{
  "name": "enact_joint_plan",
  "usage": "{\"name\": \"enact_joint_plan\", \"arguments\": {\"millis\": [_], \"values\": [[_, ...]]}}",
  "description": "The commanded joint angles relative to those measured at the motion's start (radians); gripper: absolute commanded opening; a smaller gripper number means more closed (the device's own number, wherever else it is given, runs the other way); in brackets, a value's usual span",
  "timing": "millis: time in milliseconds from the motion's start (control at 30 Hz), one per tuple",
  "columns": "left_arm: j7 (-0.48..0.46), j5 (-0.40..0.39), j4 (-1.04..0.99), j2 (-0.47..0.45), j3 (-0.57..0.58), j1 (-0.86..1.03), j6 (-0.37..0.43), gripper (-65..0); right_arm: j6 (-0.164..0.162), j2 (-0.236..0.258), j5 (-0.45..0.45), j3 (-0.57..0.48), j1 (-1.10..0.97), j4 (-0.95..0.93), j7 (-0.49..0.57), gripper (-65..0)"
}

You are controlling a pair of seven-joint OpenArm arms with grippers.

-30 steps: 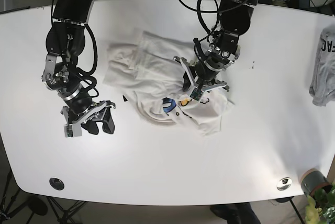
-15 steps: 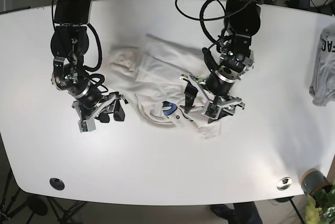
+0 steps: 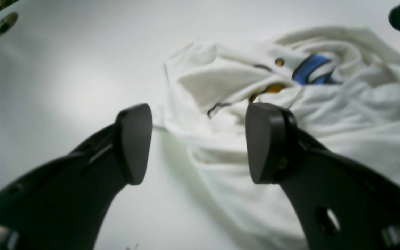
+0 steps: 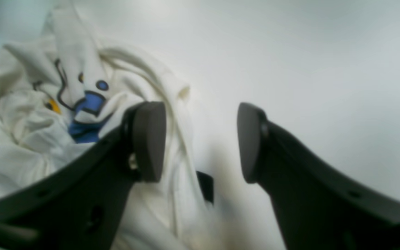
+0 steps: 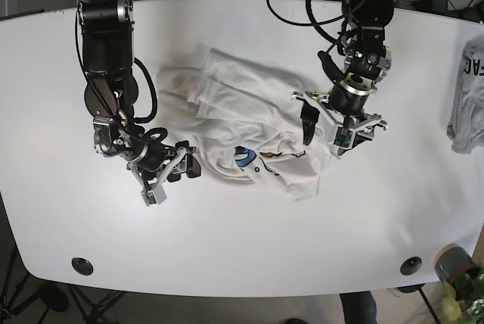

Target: Fold the T-shirt properly

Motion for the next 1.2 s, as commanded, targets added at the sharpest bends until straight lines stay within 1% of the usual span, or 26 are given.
{"name": "enact_joint_plan", "arguments": {"millis": [0, 133, 200, 433, 567, 633, 700, 767, 800, 867, 933, 1033, 1167], "values": [[-0.028, -0.004, 0.021, -0.005, -0.006, 0.001, 0.005, -25.1, 0.012, -0.012, 0.023, -0.034, 0.046, 0.003, 0.024, -33.0], [-0.029, -0.004, 0.021, -0.005, -0.024, 0.029, 0.005, -25.1, 0.012, -0.038, 0.014, -0.045, 0.049, -0.012, 0.029, -33.0], [-0.029, -0.004, 0.021, -0.003, -0.038, 0.036, 0.005, -25.1, 0.012, -0.041, 0.014, -0.047, 0.067, -0.046, 0.054, -33.0], [-0.029, -0.004, 0.04, -0.003, -0.046, 0.052, 0.005, -25.1, 0.012, -0.038, 0.014, -0.048, 0.112, -0.2, 0.143, -33.0], [-0.029, -0.004, 0.04, -0.003, -0.046, 0.059, 0.005, -25.1, 0.012, -0.035, 0.014, -0.048, 0.116, -0.195, 0.146, -32.7], [-0.029, -0.004, 0.04, -0.003, -0.046, 0.059, 0.005, -25.1, 0.012, -0.034, 0.014, -0.048, 0.115, -0.174, 0.146, -29.2], [-0.029, -0.004, 0.04, -0.003, -0.046, 0.061, 0.005, -25.1, 0.01, -0.017, 0.014, -0.048, 0.115, -0.166, 0.146, -20.3], [-0.029, -0.004, 0.04, -0.003, -0.046, 0.061, 0.005, -25.1, 0.01, -0.014, 0.014, -0.048, 0.115, -0.166, 0.149, -14.3], [-0.029, -0.004, 0.04, -0.003, -0.046, 0.061, 0.005, -25.1, 0.01, -0.014, 0.014, -0.048, 0.115, -0.166, 0.15, -12.8], [-0.029, -0.004, 0.04, -0.003, -0.047, 0.061, 0.005, -25.1, 0.01, -0.012, 0.014, -0.047, 0.113, -0.166, 0.152, -13.3], [-0.029, -0.004, 0.04, -0.005, -0.047, 0.061, 0.005, -25.1, 0.01, -0.012, 0.014, -0.047, 0.113, -0.167, 0.152, -15.9], [-0.029, -0.004, 0.04, -0.005, -0.047, 0.061, 0.005, -25.1, 0.012, -0.014, 0.014, -0.047, 0.113, -0.181, 0.152, -17.4], [-0.029, -0.004, 0.04, -0.005, -0.047, 0.061, 0.005, -25.1, 0.012, -0.017, 0.014, -0.047, 0.11, -0.207, 0.156, -17.8]]}}
